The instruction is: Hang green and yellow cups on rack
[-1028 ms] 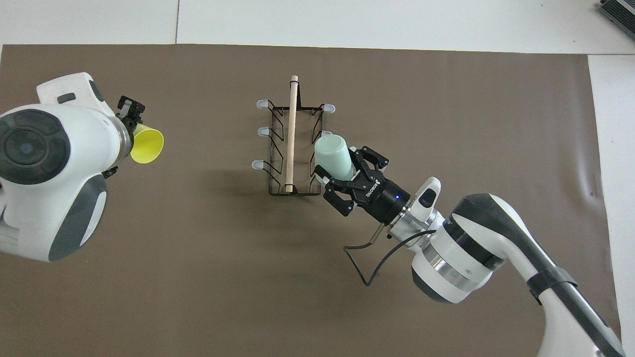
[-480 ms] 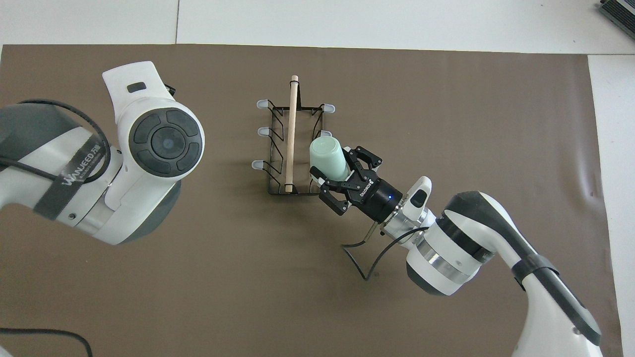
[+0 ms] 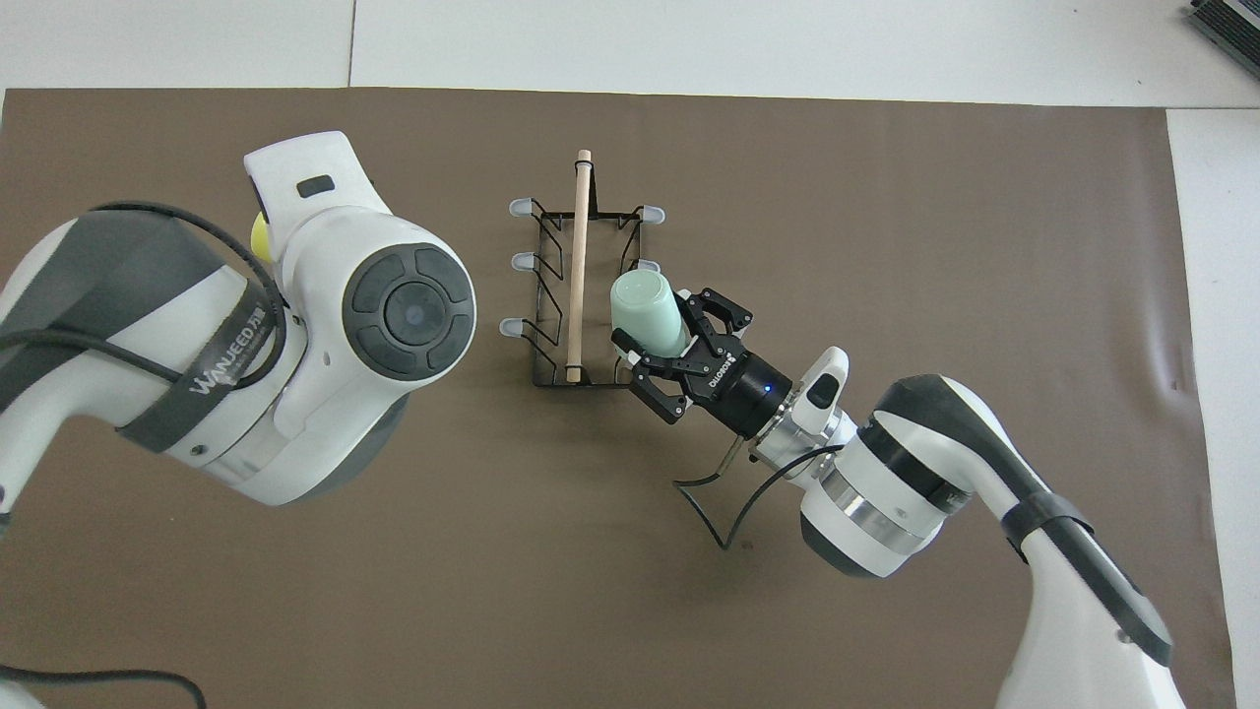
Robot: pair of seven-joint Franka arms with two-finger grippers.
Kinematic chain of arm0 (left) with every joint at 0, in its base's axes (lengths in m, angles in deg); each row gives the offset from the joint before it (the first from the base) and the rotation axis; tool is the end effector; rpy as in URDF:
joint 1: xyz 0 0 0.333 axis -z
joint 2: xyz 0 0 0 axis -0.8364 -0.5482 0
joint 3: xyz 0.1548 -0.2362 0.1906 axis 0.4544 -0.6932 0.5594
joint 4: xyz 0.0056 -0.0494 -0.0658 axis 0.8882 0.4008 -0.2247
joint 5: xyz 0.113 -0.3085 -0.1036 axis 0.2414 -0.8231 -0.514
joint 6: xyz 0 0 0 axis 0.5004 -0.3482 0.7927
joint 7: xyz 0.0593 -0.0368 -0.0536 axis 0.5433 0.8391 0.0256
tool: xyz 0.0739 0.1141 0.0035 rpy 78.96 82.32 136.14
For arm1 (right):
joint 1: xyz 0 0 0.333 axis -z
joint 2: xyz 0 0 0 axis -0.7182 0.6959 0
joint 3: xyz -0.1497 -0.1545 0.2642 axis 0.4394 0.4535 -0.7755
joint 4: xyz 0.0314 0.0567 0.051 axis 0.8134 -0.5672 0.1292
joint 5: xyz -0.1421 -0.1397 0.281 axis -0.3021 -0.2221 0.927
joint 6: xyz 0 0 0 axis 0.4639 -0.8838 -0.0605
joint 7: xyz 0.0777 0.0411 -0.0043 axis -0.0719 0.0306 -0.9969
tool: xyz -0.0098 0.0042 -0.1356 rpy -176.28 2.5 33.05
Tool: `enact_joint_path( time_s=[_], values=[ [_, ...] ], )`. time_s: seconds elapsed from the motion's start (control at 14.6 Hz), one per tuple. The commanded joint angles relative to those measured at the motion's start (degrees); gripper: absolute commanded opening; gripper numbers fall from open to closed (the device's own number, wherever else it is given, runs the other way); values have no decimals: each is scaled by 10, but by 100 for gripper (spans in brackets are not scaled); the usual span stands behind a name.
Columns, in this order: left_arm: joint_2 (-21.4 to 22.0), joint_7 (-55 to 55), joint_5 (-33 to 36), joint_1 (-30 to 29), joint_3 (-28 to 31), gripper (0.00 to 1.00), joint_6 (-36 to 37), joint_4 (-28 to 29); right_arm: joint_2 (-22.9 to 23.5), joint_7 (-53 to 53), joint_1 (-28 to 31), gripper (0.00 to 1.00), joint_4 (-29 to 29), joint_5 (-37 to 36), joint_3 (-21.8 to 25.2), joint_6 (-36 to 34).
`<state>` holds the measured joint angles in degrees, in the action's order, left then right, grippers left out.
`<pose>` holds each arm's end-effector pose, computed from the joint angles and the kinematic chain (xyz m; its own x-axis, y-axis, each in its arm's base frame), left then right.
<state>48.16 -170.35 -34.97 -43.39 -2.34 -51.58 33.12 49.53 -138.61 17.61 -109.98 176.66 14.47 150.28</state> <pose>0.5286 -0.2203 0.5308 0.2695 0.6939 0.6677 0.8660 -0.4778 0.1471 0.4950 0.2740 0.3802 0.1867 -0.1694 0.9677 0.7632 -0.5953 -0.2514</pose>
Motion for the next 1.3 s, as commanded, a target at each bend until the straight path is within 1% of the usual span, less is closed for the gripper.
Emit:
enact_joint_path(
  time_s=[0.0, 0.27, 0.48, 0.55, 0.62, 0.69, 0.96, 1.1, 1.17, 1.23],
  values=[
    [-5, -47, 46, 6, -23, 34, 35, 6, 8, -33, -3, 0, 2, 56, -1, 0],
    [-5, -92, 58, 6, -61, 34, 49, 36, 22, -46, -4, 0, 3, 57, -2, -7],
    [-6, -129, 70, 11, -71, 34, 48, 51, 25, -49, -3, 0, 3, 58, -2, -4],
    [-9, -140, 73, 15, -71, 34, 48, 58, 25, -47, -2, 18, 3, 58, -2, -3],
    [-13, -145, 83, 17, -73, 34, 49, 60, 25, -46, -1, 75, 3, 58, -2, -4],
    [-18, -150, 87, 20, -79, 34, 51, 61, 23, -45, 0, 100, 3, 58, -2, -4],
    [-56, -197, 111, 41, -91, 34, 71, 54, 18, -43, 3, 100, 3, 58, -2, 0],
    [-89, -221, 146, 42, -113, 34, 91, 51, 14, -41, 3, 100, 3, 58, -2, 1],
    [-108, -232, 158, 41, -121, 34, 105, 44, 13, -41, 3, 100, 3, 57, -2, 3],
    [-118, -244, 165, 42, -125, 34, 109, 33, 5, -40, 3, 100, 3, 51, -1, 11]
  ],
)
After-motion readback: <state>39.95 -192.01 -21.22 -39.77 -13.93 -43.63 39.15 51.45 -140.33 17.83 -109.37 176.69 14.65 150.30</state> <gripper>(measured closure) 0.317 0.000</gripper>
